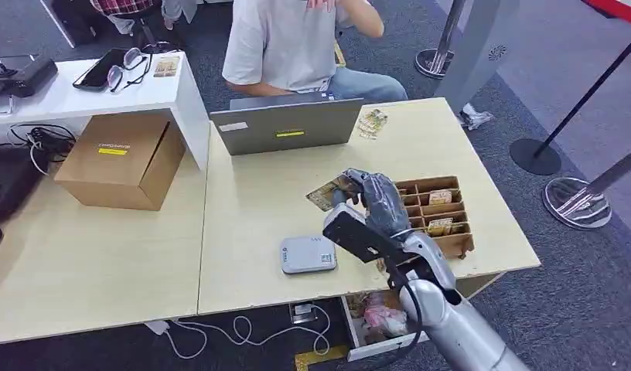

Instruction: Pass the card to the sensor for recognition and then transmit it.

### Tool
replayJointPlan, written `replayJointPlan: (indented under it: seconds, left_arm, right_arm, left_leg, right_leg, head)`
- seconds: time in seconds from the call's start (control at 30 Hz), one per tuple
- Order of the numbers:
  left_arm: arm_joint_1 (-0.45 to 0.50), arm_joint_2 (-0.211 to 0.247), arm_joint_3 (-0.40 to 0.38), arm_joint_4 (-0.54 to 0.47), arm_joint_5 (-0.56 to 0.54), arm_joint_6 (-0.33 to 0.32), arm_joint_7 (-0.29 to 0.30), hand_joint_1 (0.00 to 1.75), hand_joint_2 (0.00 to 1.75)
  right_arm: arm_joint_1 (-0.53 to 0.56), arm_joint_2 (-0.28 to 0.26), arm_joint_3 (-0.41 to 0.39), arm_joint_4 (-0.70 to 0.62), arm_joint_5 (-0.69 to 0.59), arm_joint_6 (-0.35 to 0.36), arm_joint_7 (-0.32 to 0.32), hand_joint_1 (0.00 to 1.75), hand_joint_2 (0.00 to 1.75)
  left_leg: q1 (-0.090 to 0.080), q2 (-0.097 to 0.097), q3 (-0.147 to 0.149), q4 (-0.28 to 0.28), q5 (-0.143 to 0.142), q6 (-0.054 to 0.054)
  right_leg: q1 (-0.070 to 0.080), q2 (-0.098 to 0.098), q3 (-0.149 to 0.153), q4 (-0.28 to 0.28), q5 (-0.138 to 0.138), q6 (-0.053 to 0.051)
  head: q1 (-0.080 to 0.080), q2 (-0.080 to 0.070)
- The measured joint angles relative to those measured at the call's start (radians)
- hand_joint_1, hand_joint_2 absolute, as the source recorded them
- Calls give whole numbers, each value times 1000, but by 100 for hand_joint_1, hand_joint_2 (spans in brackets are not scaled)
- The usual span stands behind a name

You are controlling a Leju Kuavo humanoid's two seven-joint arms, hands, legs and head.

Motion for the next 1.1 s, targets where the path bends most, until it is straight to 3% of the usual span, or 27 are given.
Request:
replayJointPlan:
  seconds: [0.17,0.3,0.37,0.5,1.1]
  left_arm:
    - [-8,1,0,0,13,-11,28,0,0]
    - [-13,2,0,0,30,-12,43,0,0]
    - [-13,3,0,0,37,-14,39,0,0]
    - [19,9,0,0,57,2,-74,0,0]
    - [52,16,0,0,66,14,-82,0,0]
  right_arm:
    - [-12,48,3,36,-86,102,13,175,175]
    - [-57,99,32,128,-124,134,21,175,175]
    - [-82,121,47,180,-139,136,32,175,175]
    - [-99,145,71,257,-154,127,65,175,175]
    - [-110,153,104,494,-107,92,121,175,175]
  left_leg:
    - [1,0,0,0,0,0]
    - [1,0,0,0,0,0]
    - [1,1,0,0,0,0]
    - [1,1,0,0,0,0]
    - [1,-1,0,0,0,0]
  right_leg:
    - [0,0,0,0,0,0]
    - [0,0,0,0,0,0]
    - [0,1,0,1,0,0]
    - [0,1,0,1,0,0]
    - [0,0,0,0,0,0]
  head:
    - [0,0]
    - [0,0]
    - [0,0]
    - [0,0]
    - [0,0]
